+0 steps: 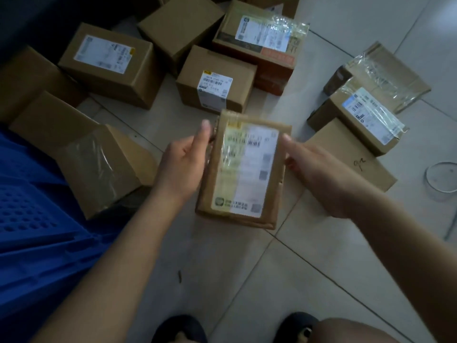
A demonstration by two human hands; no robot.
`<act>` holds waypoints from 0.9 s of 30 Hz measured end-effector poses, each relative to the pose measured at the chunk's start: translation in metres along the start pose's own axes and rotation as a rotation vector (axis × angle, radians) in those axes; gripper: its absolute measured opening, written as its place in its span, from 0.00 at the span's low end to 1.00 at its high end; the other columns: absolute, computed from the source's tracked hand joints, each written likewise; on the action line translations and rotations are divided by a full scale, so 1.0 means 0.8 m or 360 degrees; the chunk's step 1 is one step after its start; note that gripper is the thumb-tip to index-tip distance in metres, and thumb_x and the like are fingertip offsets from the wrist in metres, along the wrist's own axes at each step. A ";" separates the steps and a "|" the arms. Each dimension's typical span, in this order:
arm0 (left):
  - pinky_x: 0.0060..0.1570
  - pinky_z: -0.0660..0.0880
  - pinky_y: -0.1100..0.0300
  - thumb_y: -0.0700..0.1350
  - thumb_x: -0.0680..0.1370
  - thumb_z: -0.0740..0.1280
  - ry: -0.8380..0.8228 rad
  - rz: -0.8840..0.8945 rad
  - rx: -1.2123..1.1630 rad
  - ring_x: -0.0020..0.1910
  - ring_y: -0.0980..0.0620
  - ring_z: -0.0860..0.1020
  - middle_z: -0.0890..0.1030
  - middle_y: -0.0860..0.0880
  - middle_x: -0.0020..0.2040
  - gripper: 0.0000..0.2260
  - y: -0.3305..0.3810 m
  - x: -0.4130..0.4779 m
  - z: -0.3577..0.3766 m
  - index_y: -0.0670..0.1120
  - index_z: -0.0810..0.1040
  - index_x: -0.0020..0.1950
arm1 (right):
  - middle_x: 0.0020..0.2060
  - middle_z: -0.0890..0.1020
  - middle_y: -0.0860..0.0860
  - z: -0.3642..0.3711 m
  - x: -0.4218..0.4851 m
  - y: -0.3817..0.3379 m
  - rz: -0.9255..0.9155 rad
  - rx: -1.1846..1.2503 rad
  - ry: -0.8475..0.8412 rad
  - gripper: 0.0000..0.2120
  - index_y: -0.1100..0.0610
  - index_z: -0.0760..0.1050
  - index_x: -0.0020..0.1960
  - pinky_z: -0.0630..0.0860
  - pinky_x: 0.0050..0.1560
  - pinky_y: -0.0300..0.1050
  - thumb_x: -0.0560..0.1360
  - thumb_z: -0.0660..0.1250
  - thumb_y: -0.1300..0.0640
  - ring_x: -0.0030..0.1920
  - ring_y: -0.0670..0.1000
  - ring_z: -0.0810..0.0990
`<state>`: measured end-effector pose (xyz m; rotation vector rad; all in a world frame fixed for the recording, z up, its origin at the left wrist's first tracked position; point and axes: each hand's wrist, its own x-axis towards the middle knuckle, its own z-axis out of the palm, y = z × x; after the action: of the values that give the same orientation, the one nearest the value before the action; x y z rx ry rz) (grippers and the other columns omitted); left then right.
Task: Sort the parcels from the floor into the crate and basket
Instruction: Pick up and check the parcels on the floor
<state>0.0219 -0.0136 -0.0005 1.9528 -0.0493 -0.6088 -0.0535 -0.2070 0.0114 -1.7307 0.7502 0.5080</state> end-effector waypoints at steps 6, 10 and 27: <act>0.42 0.81 0.60 0.58 0.82 0.49 -0.0408 -0.0559 -0.0766 0.46 0.53 0.84 0.85 0.45 0.48 0.24 -0.071 0.046 0.037 0.43 0.76 0.59 | 0.55 0.80 0.54 0.033 0.060 0.075 0.0626 0.1129 0.0416 0.28 0.55 0.74 0.64 0.72 0.50 0.50 0.77 0.55 0.35 0.54 0.55 0.78; 0.62 0.73 0.45 0.65 0.73 0.64 -0.0469 -0.0532 -0.0619 0.58 0.46 0.80 0.80 0.43 0.60 0.29 -0.056 0.043 0.042 0.46 0.75 0.65 | 0.40 0.86 0.53 0.053 0.043 0.057 0.0455 0.1529 0.0024 0.17 0.55 0.79 0.49 0.80 0.34 0.46 0.81 0.57 0.45 0.40 0.53 0.86; 0.66 0.69 0.45 0.72 0.69 0.60 -0.0158 -0.0526 -0.0637 0.61 0.51 0.78 0.81 0.53 0.61 0.31 0.517 -0.276 -0.171 0.57 0.74 0.66 | 0.48 0.86 0.54 -0.162 -0.422 -0.405 0.0313 0.0982 -0.0053 0.20 0.52 0.81 0.53 0.79 0.47 0.51 0.79 0.56 0.41 0.46 0.55 0.86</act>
<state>-0.0149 -0.0219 0.4861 1.5498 0.3167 -0.8601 -0.0669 -0.1993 0.4968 -1.0804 0.9417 0.3818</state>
